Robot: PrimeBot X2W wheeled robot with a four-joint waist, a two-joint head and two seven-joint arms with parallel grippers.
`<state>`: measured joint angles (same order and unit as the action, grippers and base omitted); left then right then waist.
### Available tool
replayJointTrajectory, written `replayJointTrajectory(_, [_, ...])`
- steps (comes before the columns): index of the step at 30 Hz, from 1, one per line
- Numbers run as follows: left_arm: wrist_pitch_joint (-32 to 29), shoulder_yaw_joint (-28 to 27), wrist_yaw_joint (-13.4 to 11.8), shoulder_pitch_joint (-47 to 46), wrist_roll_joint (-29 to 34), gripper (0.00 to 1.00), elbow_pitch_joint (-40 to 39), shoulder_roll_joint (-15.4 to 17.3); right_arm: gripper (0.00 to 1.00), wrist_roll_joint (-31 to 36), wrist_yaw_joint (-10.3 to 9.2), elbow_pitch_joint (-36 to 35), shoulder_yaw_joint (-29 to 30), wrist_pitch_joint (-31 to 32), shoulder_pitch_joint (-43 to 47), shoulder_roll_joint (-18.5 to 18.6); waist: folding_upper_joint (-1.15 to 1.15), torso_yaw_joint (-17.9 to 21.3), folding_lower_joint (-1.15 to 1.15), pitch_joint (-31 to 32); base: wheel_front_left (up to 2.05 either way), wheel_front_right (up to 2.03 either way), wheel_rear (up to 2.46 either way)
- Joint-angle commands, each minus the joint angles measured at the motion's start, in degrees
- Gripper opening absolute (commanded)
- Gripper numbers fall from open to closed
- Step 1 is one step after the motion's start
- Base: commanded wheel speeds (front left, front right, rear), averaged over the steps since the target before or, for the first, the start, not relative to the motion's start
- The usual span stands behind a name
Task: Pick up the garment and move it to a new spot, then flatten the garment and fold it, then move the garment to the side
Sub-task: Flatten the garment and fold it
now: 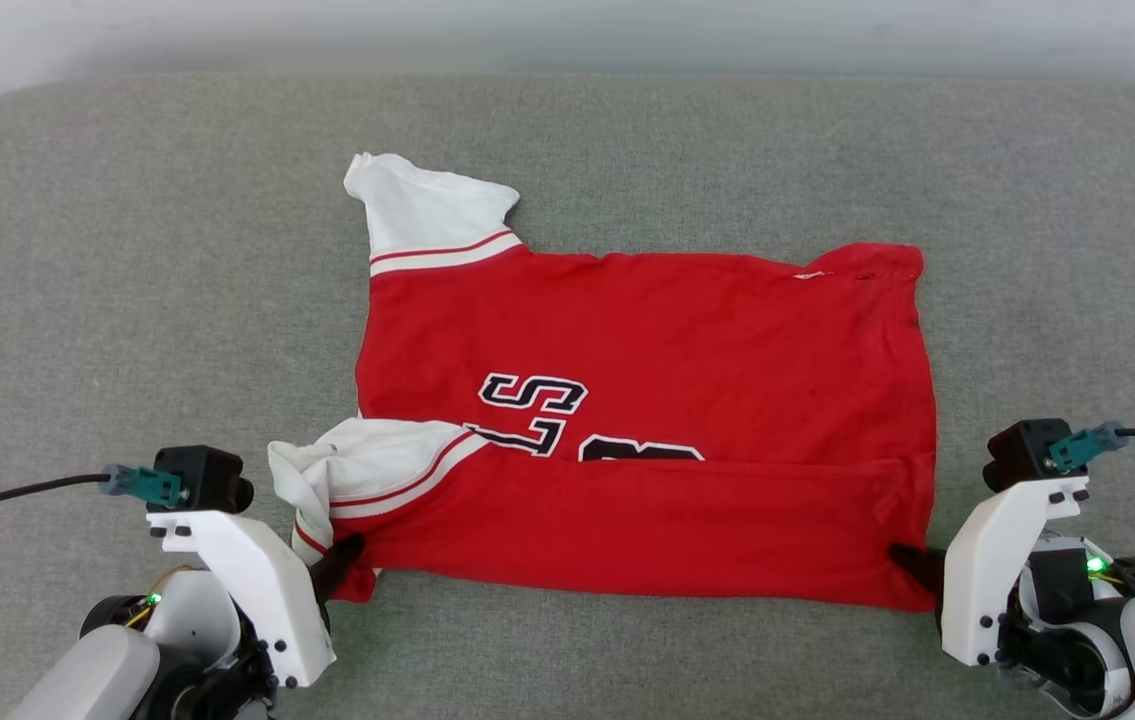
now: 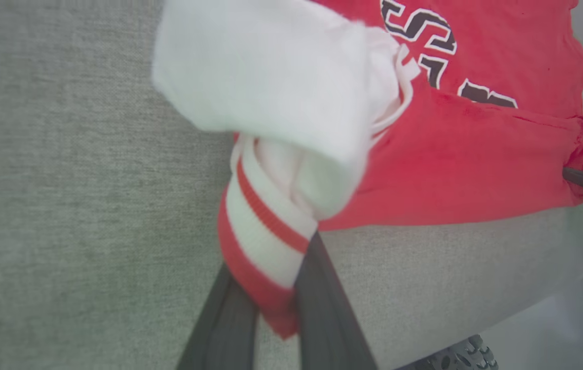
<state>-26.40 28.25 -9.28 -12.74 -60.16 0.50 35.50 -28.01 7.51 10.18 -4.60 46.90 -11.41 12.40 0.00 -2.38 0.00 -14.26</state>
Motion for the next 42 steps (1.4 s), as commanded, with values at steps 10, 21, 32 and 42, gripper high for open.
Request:
replayJointTrajectory(10, [-0.24,0.19,-1.53,5.18,-1.04,0.0,-0.61,1.01,0.0,-1.76,-0.04,-2.46,0.52,-1.27,3.67,1.18,0.0,0.48,0.0,7.23,0.0,0.0,0.0])
replayJointTrajectory(21, [0.77,1.74,-1.13,10.15,-3.28,1.0,5.76,-2.0,1.0,-1.2,-0.04,-5.26,2.12,-1.29,14.06,-2.76,0.0,0.8,0.0,11.82,0.0,0.0,0.0])
replayJointTrajectory(32, [15.82,-3.89,-0.77,4.34,1.68,1.0,7.95,-4.21,1.0,5.68,-0.03,-8.25,0.64,-28.79,12.36,-2.09,0.0,3.25,0.0,12.81,0.0,0.0,0.0])
replayJointTrajectory(42, [22.6,-8.16,-2.62,-6.67,7.07,1.0,7.01,-2.11,1.0,12.48,-0.04,-13.22,4.93,-38.99,6.79,-4.93,0.0,6.57,0.0,6.11,0.0,0.0,0.0])
